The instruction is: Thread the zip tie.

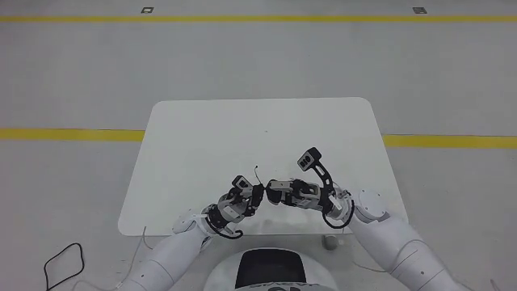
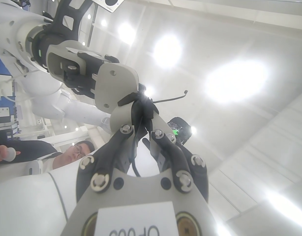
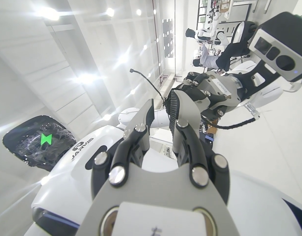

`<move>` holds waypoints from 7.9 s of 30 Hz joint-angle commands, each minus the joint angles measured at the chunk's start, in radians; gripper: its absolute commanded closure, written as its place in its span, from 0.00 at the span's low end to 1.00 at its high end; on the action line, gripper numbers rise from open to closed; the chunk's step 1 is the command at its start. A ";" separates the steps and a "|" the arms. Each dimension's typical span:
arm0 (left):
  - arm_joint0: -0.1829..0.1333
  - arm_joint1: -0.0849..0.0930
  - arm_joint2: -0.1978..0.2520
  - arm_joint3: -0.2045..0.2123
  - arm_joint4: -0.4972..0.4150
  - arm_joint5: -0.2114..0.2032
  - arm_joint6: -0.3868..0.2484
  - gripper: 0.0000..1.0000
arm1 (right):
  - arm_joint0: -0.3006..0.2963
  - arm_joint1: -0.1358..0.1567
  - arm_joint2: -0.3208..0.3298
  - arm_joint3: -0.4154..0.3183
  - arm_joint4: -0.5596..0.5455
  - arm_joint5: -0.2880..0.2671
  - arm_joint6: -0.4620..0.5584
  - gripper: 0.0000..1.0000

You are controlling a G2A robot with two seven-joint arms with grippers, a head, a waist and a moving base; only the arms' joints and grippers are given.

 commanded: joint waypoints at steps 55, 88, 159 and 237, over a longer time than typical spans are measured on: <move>0.003 -0.008 -0.011 0.008 0.010 0.008 0.010 1.00 | -0.008 -0.020 0.034 0.019 -0.080 0.054 -0.017 1.00; 0.003 -0.008 -0.011 0.008 0.010 0.008 0.010 1.00 | -0.019 -0.026 0.048 0.032 -0.097 0.066 -0.006 1.00; 0.003 -0.008 -0.011 0.008 0.010 0.008 0.010 1.00 | -0.016 -0.043 0.054 0.074 -0.098 0.075 0.004 1.00; 0.003 -0.008 -0.011 0.008 0.010 0.008 0.010 1.00 | 0.022 -0.069 0.032 0.168 -0.107 0.107 0.017 1.00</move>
